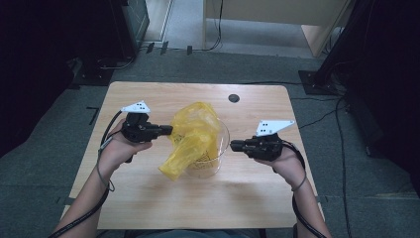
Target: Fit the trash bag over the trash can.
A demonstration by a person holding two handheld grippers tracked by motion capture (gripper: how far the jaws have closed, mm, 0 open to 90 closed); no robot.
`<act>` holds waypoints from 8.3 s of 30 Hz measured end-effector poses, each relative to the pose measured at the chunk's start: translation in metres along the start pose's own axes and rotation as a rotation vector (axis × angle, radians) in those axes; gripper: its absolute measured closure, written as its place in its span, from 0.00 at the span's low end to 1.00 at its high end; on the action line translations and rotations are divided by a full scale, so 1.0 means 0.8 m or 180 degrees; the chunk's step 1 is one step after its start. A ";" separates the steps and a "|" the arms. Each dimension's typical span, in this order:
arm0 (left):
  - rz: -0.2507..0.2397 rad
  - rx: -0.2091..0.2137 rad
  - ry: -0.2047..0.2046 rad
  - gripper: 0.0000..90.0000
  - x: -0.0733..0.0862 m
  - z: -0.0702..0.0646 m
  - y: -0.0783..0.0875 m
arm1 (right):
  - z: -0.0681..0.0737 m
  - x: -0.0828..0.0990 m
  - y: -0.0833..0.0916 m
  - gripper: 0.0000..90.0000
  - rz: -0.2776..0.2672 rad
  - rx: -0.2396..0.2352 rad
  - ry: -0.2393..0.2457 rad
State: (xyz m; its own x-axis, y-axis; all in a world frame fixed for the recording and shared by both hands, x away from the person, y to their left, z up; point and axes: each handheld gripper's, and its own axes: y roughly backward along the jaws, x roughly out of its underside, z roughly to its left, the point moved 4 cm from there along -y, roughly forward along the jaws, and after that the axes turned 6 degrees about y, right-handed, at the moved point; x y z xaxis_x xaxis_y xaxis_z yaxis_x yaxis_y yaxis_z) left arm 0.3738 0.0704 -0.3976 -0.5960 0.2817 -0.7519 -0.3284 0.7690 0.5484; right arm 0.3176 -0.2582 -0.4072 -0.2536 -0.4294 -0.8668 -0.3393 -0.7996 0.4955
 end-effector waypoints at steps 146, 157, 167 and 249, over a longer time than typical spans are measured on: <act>-0.0010 0.0245 0.0044 0.58 -0.068 -0.018 -0.057 | -0.057 -0.083 -0.081 0.48 -0.0137 0.0524 -0.0523; 0.0205 0.0497 -0.0192 0.53 -0.022 -0.035 -0.031 | -0.009 -0.061 -0.070 0.45 0.0121 0.0127 -0.0253; -0.0033 0.0410 -0.0241 0.52 -0.017 -0.047 -0.002 | 0.007 -0.058 -0.045 0.46 -0.0091 0.0049 -0.0292; -0.0239 0.0175 -0.0200 0.63 -0.017 -0.056 -0.002 | 0.040 -0.048 -0.053 0.94 -0.0068 -0.0351 0.0083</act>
State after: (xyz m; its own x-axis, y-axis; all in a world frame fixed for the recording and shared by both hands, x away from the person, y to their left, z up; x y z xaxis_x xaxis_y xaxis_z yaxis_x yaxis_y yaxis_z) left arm 0.3501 0.0397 -0.3717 -0.5237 0.2563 -0.8125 -0.3287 0.8191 0.4702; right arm 0.3129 -0.1945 -0.3933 -0.2232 -0.4214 -0.8790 -0.2424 -0.8494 0.4687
